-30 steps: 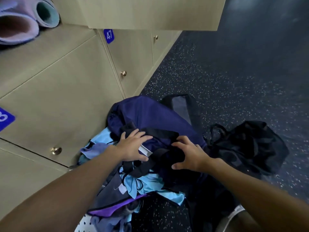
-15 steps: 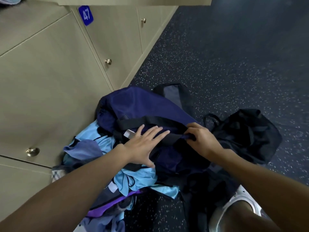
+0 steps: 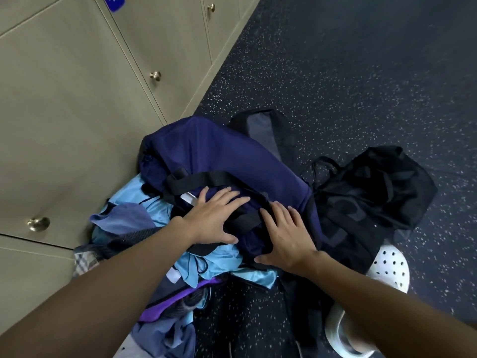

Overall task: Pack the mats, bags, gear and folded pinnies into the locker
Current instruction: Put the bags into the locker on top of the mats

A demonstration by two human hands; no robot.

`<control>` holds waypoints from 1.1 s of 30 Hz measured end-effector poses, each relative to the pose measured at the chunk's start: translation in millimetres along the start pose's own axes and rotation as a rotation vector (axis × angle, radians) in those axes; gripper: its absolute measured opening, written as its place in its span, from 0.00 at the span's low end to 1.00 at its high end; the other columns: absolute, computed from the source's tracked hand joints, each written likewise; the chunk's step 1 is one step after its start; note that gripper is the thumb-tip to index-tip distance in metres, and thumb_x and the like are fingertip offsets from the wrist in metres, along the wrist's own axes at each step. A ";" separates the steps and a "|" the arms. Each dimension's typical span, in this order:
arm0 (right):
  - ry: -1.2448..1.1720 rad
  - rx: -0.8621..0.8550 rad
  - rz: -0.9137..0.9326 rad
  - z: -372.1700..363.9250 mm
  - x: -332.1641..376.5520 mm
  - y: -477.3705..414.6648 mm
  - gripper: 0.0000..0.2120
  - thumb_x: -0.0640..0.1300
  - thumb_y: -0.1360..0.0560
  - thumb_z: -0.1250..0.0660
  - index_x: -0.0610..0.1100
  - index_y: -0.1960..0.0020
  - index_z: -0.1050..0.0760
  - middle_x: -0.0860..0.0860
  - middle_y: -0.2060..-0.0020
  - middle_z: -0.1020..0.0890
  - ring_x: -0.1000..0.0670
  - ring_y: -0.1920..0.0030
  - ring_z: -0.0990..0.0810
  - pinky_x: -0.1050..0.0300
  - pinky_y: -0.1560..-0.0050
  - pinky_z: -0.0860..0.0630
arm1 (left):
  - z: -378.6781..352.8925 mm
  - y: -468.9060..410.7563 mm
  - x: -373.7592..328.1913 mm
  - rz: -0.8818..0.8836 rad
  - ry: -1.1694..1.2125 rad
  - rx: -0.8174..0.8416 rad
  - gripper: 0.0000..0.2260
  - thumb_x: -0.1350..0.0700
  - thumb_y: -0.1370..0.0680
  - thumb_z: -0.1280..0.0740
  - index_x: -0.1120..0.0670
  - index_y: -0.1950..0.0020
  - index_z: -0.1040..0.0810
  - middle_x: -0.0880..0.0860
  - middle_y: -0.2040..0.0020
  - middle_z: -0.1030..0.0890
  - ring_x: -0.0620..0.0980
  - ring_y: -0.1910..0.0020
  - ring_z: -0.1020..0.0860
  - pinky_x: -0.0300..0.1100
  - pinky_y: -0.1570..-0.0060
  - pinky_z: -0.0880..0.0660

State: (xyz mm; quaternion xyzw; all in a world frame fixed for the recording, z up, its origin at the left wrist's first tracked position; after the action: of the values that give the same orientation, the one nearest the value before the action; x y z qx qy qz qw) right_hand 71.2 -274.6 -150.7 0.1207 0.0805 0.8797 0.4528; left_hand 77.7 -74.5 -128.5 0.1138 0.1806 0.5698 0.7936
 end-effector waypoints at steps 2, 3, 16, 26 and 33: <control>0.020 -0.032 -0.020 -7.7 4.3 -0.4 0.55 0.69 0.44 0.26 0.38 0.28 0.32 0.36 0.31 0.29 0.37 0.28 0.32 0.36 0.30 0.34 | -0.1 1.5 0.2 -0.001 -0.001 0.002 0.47 0.36 0.29 0.28 0.41 0.20 0.55 0.47 0.18 0.51 0.47 0.20 0.57 0.64 0.24 0.58; 0.032 -0.050 -0.008 -10.8 6.4 -1.0 0.53 0.68 0.45 0.25 0.37 0.30 0.30 0.35 0.33 0.26 0.36 0.30 0.29 0.35 0.34 0.30 | -0.1 2.4 0.5 0.000 0.000 0.003 0.47 0.36 0.29 0.28 0.41 0.20 0.55 0.46 0.18 0.51 0.47 0.20 0.57 0.63 0.24 0.58; -0.538 -0.238 -0.176 72.9 -60.8 -4.4 0.07 0.40 0.25 0.35 0.39 0.61 0.29 0.43 0.64 0.21 0.40 0.61 0.23 0.53 0.62 0.35 | 35.5 9.2 -10.1 -0.073 -0.143 -0.250 0.52 0.39 0.29 0.27 0.43 0.21 0.63 0.49 0.23 0.38 0.50 0.23 0.41 0.55 0.26 0.45; -0.361 -0.215 0.023 87.9 -61.2 17.9 0.30 0.51 0.32 0.37 0.48 0.31 0.33 0.51 0.35 0.25 0.47 0.37 0.26 0.50 0.42 0.27 | 67.1 0.3 -20.4 -0.071 0.049 -0.418 0.26 0.64 0.29 0.29 0.53 0.32 0.29 0.53 0.45 0.19 0.57 0.45 0.22 0.54 0.52 0.25; -0.073 -0.110 0.127 30.9 -23.4 17.8 0.24 0.57 0.23 0.47 0.47 0.36 0.24 0.48 0.38 0.21 0.44 0.40 0.21 0.47 0.48 0.22 | 34.3 6.1 -7.7 -0.110 -0.369 -0.386 0.42 0.50 0.41 0.17 0.51 0.30 0.29 0.57 0.33 0.27 0.58 0.37 0.27 0.51 0.42 0.30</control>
State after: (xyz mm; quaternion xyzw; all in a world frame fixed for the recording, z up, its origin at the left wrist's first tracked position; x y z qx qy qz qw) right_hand 79.3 -303.0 -119.9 0.1322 0.0078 0.9048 0.4048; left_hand 84.5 -79.0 -93.8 0.0523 -0.0729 0.5194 0.8498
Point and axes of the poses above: each hand's wrist, its own y-axis away from the middle knuckle, its own z-axis out of the back of the hand, x = y × z, the point moved 3 cm from there along -y, towards the middle knuckle
